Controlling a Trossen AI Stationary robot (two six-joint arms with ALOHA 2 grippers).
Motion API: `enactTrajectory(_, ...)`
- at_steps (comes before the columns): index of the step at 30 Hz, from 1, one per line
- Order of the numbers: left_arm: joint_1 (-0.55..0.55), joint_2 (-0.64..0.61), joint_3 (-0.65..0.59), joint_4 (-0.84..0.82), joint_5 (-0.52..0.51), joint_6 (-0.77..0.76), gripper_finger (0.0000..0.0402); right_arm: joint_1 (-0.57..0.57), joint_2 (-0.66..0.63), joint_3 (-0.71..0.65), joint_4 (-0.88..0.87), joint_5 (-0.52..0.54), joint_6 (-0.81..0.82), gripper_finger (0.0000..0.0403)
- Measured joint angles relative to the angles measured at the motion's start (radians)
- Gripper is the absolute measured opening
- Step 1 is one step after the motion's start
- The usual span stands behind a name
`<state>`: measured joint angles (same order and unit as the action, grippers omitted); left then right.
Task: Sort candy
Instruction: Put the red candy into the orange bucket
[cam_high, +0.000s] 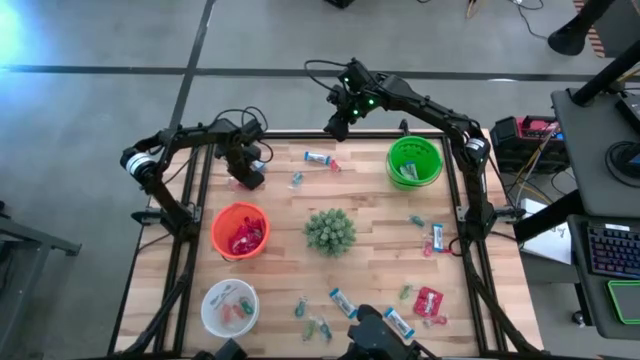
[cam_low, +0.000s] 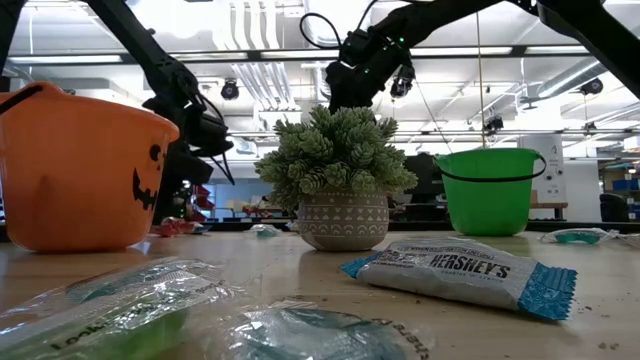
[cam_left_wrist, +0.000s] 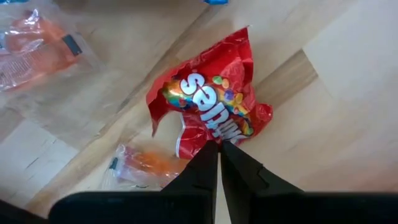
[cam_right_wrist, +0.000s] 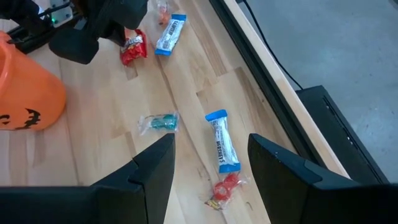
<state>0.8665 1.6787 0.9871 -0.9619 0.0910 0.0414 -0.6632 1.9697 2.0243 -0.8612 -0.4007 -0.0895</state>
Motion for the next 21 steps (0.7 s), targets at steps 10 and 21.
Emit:
enactTrajectory(10, 0.000, -0.002, 0.000, 0.000, 0.137, 0.002, 0.0007, 0.000, 0.000, 0.000, -0.001, 0.000, 0.024, 0.0194)
enactTrajectory(21, 0.000, -0.002, 0.019, -0.003, 0.179, -0.037, 0.0109, 0.000, -0.002, 0.000, -0.002, 0.000, 0.010, 0.0194)
